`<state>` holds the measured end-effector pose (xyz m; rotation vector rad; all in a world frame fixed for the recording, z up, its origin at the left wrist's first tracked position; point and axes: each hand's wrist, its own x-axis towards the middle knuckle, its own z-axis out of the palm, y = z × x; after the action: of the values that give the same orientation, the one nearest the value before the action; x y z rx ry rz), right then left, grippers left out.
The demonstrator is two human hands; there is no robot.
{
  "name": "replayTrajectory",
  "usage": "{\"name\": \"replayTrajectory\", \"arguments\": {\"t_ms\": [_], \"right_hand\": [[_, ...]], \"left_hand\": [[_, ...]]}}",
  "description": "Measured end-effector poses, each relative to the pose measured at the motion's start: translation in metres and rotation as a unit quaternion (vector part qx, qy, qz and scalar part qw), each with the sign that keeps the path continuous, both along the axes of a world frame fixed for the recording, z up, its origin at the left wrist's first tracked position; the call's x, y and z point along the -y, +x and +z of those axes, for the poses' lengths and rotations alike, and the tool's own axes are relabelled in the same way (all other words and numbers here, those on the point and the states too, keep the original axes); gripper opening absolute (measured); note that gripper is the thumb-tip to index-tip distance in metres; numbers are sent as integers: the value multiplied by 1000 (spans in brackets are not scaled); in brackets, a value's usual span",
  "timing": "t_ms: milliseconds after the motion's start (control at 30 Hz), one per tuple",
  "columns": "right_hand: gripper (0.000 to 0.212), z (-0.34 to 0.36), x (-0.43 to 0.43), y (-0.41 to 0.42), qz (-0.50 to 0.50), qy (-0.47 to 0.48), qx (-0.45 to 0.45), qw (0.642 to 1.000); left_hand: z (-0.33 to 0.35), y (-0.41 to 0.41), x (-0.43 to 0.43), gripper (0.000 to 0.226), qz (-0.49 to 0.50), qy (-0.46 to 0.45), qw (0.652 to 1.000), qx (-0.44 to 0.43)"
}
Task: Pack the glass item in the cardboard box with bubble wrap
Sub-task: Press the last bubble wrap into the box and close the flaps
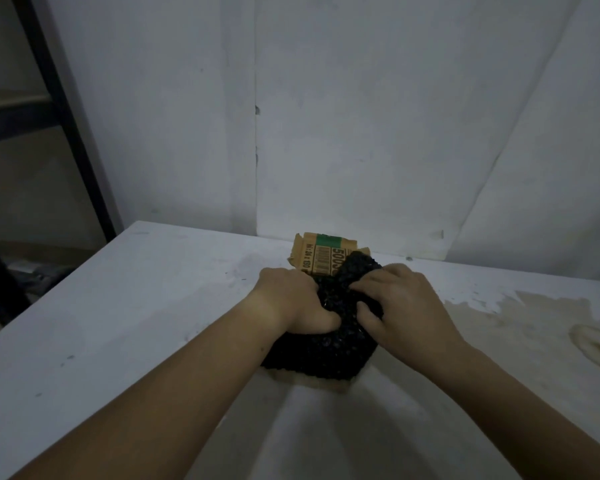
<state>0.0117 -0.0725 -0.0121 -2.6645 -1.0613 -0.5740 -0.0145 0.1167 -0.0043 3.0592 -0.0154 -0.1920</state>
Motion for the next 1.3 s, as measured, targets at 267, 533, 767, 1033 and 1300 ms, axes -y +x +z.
{"name": "replayTrajectory", "arguments": {"t_ms": [267, 533, 767, 1033, 1300], "right_hand": [[43, 23, -27, 20, -27, -208, -118, 971], [51, 20, -41, 33, -35, -296, -229, 927], [39, 13, -6, 13, 58, 44, -50, 996], [49, 6, 9, 17, 25, -33, -25, 999], [61, 14, -22, 33, 67, -199, -72, 975]], "left_hand": [[-7, -2, -3, 47, -13, -1, 999, 48], [-14, -1, -7, 47, -24, -11, 997, 70], [-9, 1, -6, 48, -19, 0, 999, 37], [-2, 3, -4, 46, -7, 6, 1000, 3], [12, 14, 0, 46, -10, 43, 997, -61]]}}
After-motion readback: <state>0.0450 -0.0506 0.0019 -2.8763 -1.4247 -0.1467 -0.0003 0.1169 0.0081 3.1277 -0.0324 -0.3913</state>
